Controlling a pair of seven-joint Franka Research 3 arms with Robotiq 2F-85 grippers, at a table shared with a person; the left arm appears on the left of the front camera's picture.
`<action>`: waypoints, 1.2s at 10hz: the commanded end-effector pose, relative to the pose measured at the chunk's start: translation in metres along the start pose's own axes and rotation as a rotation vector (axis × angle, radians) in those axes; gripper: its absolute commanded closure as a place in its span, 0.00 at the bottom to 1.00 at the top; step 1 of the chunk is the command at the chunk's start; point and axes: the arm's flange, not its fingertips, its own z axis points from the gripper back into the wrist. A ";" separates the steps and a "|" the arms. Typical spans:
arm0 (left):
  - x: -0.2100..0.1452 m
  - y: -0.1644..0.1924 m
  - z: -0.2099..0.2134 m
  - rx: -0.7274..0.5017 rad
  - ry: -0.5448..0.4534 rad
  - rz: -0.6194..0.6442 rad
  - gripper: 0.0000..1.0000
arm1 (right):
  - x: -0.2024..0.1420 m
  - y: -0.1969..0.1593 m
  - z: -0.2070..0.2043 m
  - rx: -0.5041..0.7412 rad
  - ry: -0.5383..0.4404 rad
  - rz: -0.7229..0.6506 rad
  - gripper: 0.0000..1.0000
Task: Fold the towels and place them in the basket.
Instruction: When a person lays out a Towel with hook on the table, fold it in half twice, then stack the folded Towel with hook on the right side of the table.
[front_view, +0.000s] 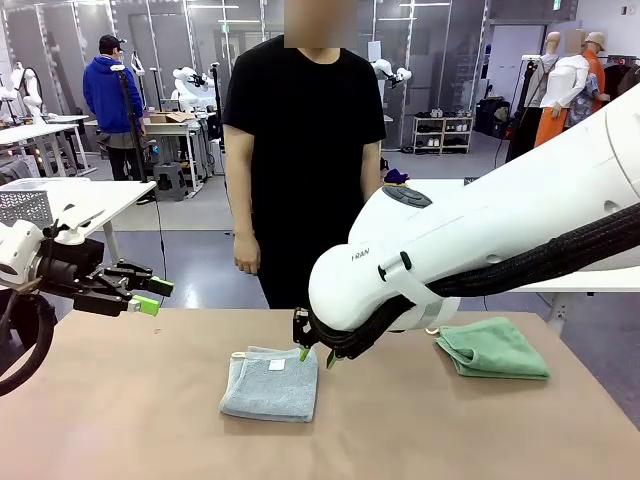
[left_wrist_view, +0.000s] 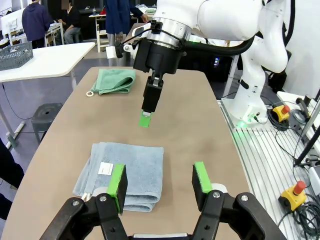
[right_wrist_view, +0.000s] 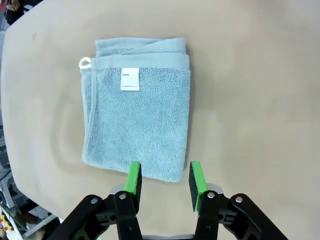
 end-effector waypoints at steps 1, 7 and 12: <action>0.002 0.000 0.000 0.005 -0.012 -0.001 0.33 | -0.001 0.003 0.003 -0.007 0.010 0.012 0.50; 0.002 0.000 0.000 0.005 -0.012 -0.001 0.33 | -0.001 0.003 0.003 -0.007 0.010 0.012 0.50; 0.002 0.000 0.000 0.005 -0.012 -0.001 0.33 | -0.003 0.002 0.000 -0.002 0.008 0.007 0.50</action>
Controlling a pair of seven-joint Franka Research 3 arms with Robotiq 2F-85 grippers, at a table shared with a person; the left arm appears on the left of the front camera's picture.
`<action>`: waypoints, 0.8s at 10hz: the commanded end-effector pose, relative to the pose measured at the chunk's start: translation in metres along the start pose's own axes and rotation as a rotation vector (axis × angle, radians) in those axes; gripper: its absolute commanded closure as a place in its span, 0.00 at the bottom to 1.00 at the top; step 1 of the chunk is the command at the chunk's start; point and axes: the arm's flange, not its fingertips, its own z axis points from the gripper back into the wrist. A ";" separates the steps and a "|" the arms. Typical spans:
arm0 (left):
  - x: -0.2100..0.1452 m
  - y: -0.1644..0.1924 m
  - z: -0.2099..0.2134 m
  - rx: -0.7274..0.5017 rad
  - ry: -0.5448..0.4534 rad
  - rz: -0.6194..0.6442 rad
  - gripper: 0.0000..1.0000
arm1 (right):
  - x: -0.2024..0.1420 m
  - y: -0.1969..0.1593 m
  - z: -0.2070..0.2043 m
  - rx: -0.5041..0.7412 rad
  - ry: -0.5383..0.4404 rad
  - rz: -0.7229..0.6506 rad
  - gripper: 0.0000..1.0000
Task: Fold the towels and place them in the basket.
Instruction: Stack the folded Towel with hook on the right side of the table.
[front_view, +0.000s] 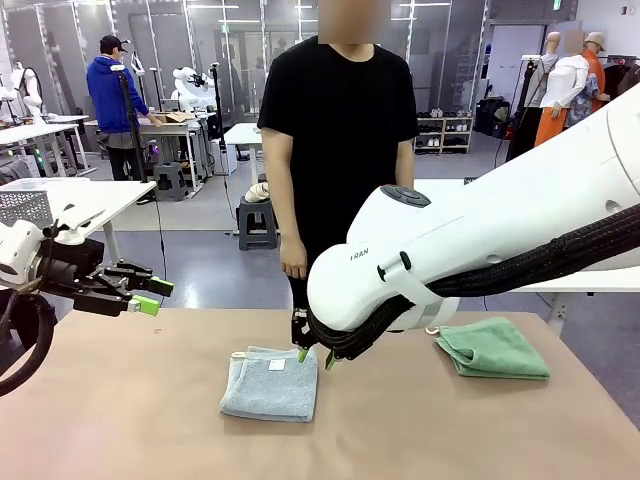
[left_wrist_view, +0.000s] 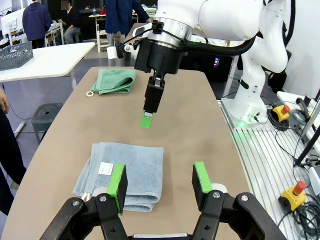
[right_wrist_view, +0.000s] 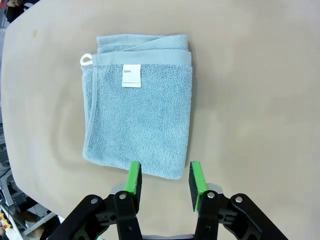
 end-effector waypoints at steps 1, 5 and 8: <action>0.002 0.000 0.000 0.005 -0.012 -0.001 0.33 | 0.004 0.003 -0.008 0.005 0.012 -0.034 0.50; 0.002 0.000 0.000 0.005 -0.012 -0.001 0.33 | 0.022 0.005 -0.027 -0.002 0.018 -0.085 0.30; 0.002 0.000 0.000 0.005 -0.012 -0.001 0.33 | 0.037 0.003 -0.047 -0.031 0.019 -0.108 0.30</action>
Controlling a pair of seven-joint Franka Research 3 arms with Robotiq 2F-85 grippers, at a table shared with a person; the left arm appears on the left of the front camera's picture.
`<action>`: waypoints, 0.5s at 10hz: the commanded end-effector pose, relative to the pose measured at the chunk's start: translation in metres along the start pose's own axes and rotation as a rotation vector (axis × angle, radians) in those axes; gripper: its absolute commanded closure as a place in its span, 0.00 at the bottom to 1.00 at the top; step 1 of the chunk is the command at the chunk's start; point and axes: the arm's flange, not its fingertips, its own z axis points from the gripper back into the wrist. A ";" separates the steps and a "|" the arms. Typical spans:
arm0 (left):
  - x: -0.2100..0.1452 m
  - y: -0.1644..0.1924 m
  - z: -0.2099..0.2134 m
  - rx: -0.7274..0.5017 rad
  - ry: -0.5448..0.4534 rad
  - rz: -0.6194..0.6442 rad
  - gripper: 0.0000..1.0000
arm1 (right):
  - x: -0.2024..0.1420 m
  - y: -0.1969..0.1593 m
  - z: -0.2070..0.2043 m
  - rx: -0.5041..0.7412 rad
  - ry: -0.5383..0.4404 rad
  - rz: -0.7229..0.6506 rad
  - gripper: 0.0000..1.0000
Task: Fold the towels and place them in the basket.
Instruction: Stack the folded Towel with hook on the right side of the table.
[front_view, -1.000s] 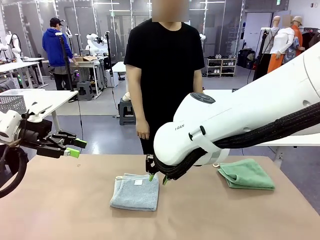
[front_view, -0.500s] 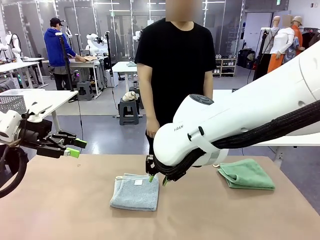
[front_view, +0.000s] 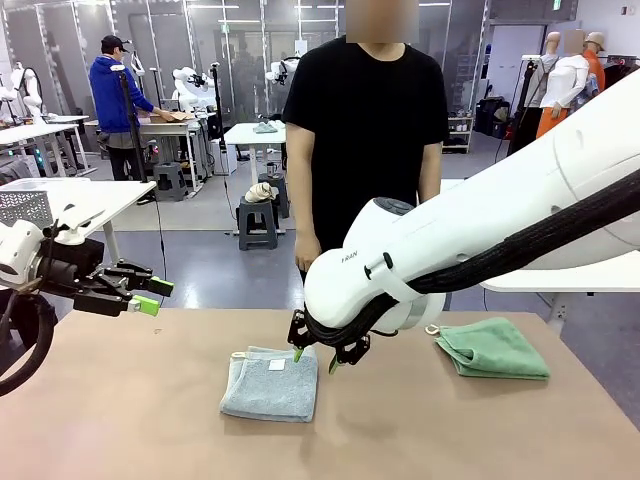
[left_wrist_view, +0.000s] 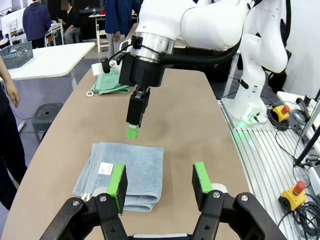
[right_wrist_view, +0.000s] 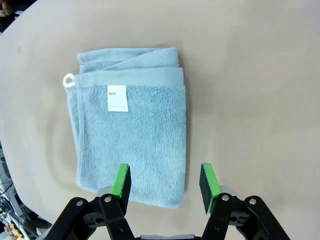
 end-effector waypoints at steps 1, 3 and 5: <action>0.002 0.000 0.000 0.005 -0.012 -0.001 0.33 | 0.008 0.011 -0.012 -0.031 -0.010 -0.025 0.30; 0.002 0.000 0.000 0.005 -0.012 -0.001 0.33 | 0.010 0.012 -0.024 -0.071 0.002 -0.021 0.30; 0.002 0.000 0.000 0.005 -0.012 -0.001 0.33 | 0.012 0.013 -0.035 -0.087 0.006 -0.018 0.30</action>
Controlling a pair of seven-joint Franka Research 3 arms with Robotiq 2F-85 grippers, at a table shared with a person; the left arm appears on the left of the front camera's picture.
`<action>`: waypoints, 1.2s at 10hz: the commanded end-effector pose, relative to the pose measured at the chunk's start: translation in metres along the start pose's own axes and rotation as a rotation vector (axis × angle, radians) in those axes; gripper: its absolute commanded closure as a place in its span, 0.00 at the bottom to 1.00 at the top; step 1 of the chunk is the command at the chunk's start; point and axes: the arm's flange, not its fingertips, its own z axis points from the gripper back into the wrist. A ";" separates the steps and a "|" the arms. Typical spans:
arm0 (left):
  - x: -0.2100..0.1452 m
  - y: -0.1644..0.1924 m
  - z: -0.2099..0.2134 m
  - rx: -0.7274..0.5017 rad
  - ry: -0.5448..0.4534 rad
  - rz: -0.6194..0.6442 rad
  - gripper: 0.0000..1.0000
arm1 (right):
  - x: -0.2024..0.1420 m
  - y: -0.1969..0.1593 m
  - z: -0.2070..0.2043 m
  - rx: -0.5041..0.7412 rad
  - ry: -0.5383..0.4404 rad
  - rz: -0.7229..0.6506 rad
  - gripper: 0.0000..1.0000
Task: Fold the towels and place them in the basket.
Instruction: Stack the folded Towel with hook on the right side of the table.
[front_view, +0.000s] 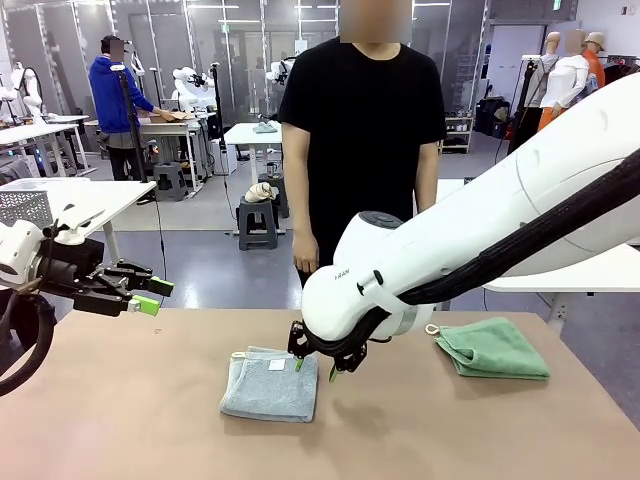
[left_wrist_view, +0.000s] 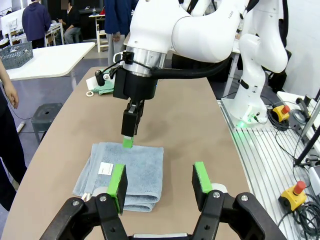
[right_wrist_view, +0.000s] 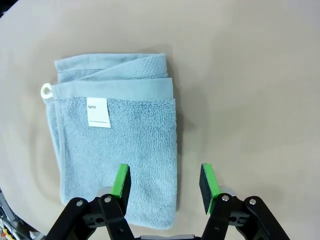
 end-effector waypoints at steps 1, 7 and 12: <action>0.002 0.000 0.000 0.004 -0.012 -0.001 0.33 | 0.006 0.013 -0.011 -0.031 -0.006 -0.018 0.30; 0.002 0.000 0.000 0.004 -0.012 -0.001 0.33 | 0.008 0.019 -0.030 -0.049 -0.013 0.022 0.30; 0.002 0.000 0.000 0.004 -0.012 -0.001 0.33 | 0.009 0.018 -0.033 -0.039 -0.016 0.028 0.55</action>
